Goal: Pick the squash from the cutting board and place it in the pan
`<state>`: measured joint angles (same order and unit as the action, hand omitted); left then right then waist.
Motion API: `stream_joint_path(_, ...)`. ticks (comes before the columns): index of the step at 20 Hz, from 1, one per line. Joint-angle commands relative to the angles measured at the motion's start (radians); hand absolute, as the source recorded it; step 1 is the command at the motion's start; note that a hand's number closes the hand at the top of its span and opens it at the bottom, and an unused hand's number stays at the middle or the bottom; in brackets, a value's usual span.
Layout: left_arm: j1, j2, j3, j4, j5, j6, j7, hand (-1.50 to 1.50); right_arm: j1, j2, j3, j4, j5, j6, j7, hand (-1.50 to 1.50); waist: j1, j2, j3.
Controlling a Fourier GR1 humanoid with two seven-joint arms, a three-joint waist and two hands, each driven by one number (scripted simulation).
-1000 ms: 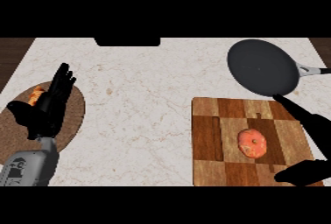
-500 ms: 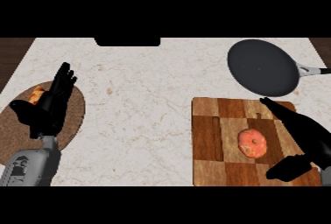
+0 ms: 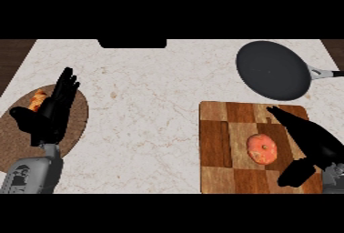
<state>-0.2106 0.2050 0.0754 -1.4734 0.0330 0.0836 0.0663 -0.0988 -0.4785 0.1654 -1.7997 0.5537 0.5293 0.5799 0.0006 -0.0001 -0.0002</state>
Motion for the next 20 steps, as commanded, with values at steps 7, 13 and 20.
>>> stream_joint_path(7,-0.048,0.001,0.035,0.054,0.0,-0.035,-0.014,0.0,-0.004,0.112,0.055,0.112,0.167,-0.036,-0.056,-1.5,-0.002,0.0,0.0)
stream_joint_path(13,0.018,-0.031,0.008,-0.009,-0.048,-0.009,-0.013,0.0,-0.034,0.116,-0.003,0.161,0.165,0.055,-0.079,-1.5,0.0,0.0,0.0)
stream_joint_path(20,-0.04,-0.032,0.033,0.033,-0.039,-0.018,-0.013,0.0,-0.009,0.159,0.046,0.256,0.243,-0.003,-0.18,1.5,-0.002,0.0,0.0)
